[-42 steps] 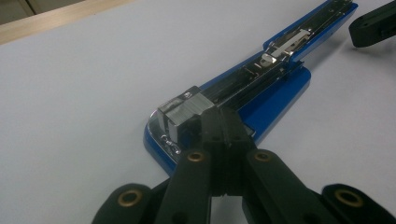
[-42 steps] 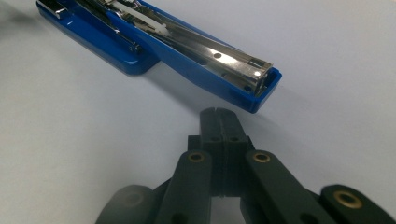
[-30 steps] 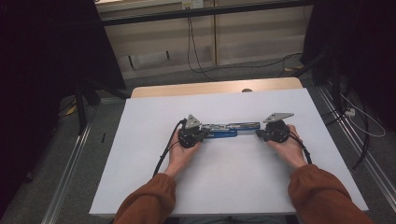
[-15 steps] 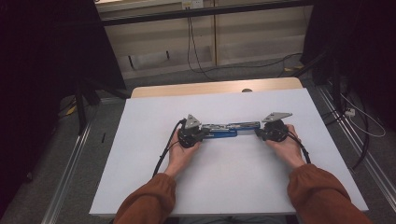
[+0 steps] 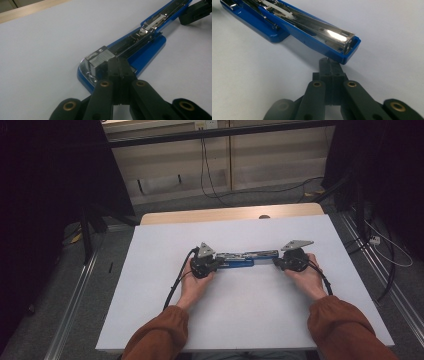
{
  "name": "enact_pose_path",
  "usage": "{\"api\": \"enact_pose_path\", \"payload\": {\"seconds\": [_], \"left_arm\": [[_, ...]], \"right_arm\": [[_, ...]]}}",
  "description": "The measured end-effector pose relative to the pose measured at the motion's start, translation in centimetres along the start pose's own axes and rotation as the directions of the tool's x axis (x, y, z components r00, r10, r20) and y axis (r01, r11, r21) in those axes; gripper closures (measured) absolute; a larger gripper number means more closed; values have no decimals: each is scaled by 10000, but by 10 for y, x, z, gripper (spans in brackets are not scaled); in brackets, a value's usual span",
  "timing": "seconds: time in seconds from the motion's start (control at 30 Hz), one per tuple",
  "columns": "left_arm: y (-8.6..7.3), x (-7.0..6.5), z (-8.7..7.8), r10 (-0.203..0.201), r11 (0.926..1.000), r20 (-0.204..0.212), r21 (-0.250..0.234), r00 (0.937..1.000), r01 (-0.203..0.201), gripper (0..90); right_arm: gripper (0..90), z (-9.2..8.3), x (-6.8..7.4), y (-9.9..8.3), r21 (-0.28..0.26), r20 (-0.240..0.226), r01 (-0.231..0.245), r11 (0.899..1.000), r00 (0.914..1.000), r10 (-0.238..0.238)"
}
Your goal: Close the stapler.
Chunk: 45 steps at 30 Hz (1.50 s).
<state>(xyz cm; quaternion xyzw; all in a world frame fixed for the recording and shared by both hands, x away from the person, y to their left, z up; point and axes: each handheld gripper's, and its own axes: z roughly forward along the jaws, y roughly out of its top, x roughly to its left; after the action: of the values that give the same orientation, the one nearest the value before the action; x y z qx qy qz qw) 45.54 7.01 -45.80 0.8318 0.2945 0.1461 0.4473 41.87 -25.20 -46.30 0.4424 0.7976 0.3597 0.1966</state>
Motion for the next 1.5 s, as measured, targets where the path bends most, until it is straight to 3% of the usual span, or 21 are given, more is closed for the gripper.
{"api": "enact_pose_path", "payload": {"seconds": [1.03,1.5], "left_arm": [[0,0,0,-22,10000,3,-4,10000,22,900],[0,0,0,13,10000,-58,-19,10000,-13,900]], "right_arm": [[900,-3,1,2,-907,-40,-186,9957,9998,184],[900,-7,0,3,-1489,-32,-346,9882,9994,345]]}}
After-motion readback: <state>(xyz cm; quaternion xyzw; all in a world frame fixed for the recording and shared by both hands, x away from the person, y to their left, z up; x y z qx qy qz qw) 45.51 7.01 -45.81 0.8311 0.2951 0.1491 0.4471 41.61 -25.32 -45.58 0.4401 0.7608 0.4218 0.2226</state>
